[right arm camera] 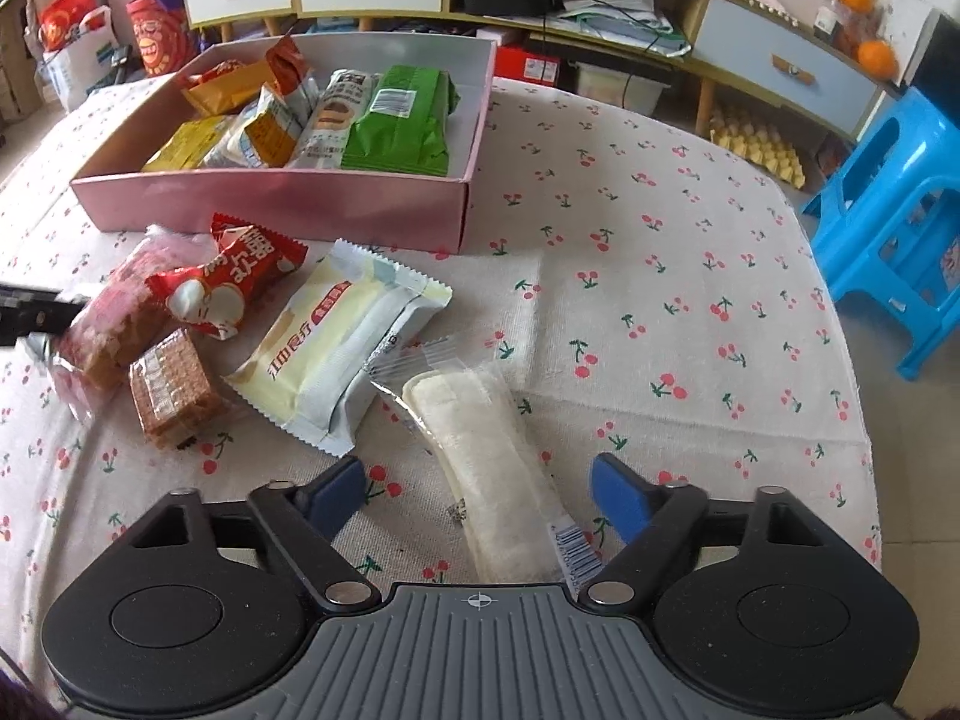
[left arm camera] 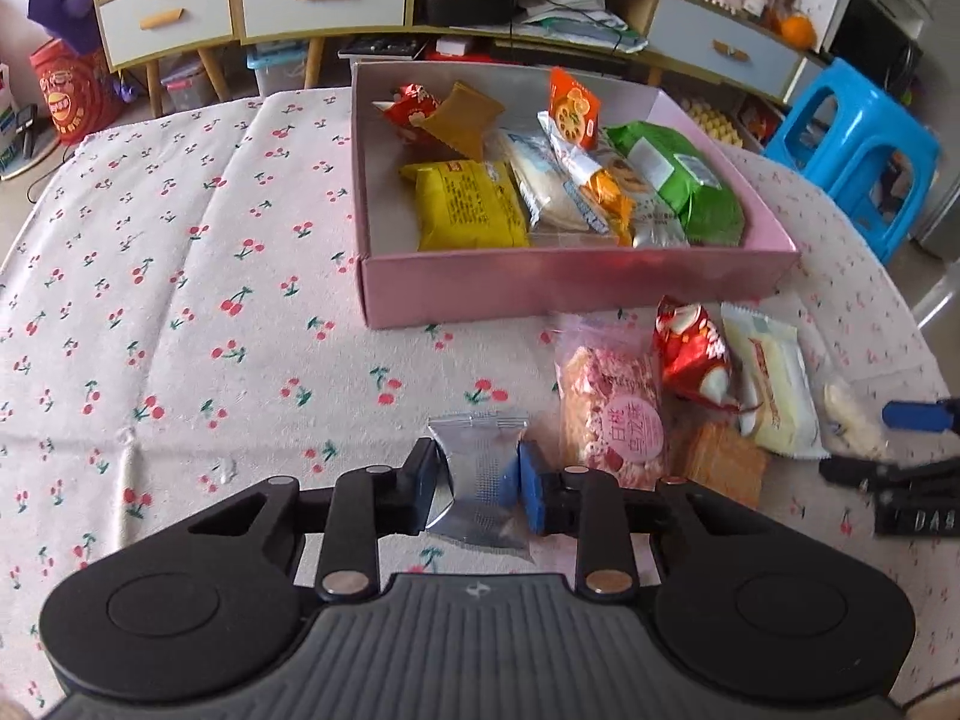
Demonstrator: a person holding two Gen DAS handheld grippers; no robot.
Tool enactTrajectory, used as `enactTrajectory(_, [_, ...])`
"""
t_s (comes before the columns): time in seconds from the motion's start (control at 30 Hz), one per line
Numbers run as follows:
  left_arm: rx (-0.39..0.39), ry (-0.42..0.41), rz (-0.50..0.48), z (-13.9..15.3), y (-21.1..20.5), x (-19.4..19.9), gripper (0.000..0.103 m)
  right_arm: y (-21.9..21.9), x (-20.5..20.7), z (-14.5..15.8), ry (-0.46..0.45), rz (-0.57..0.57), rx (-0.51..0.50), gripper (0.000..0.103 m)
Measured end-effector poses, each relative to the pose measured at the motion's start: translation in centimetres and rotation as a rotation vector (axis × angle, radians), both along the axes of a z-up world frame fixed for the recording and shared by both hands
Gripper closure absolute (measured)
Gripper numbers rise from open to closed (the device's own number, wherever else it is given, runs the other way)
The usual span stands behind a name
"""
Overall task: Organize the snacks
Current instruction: 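Grasp the small clear silver pack with the left gripper while the right grasps the long translucent pack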
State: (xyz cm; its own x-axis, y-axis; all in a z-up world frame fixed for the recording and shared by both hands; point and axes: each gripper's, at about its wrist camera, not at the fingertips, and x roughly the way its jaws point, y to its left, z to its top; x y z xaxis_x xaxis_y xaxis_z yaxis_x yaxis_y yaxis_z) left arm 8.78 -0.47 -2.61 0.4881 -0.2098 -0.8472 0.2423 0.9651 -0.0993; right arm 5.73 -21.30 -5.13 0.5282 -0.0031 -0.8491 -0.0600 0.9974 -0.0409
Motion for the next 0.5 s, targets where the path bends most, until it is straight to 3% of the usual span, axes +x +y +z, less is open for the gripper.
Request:
enactTrajectory(0.1, [0.015,0.0,-0.01,0.1,0.6,-0.7,0.076,-0.5,0.2,0.2,0.012,-0.02,0.053,0.044])
enactTrajectory(0.2, [0.012,0.005,-0.024,0.2,1.4,-1.5,0.076,-0.5,0.3,0.3,0.012,-0.031,0.061,0.066])
enactTrajectory(0.5, [-0.015,0.011,-0.073,0.3,2.8,-3.6,0.075,-0.5,0.1,0.9,0.068,-0.048,0.173,0.073])
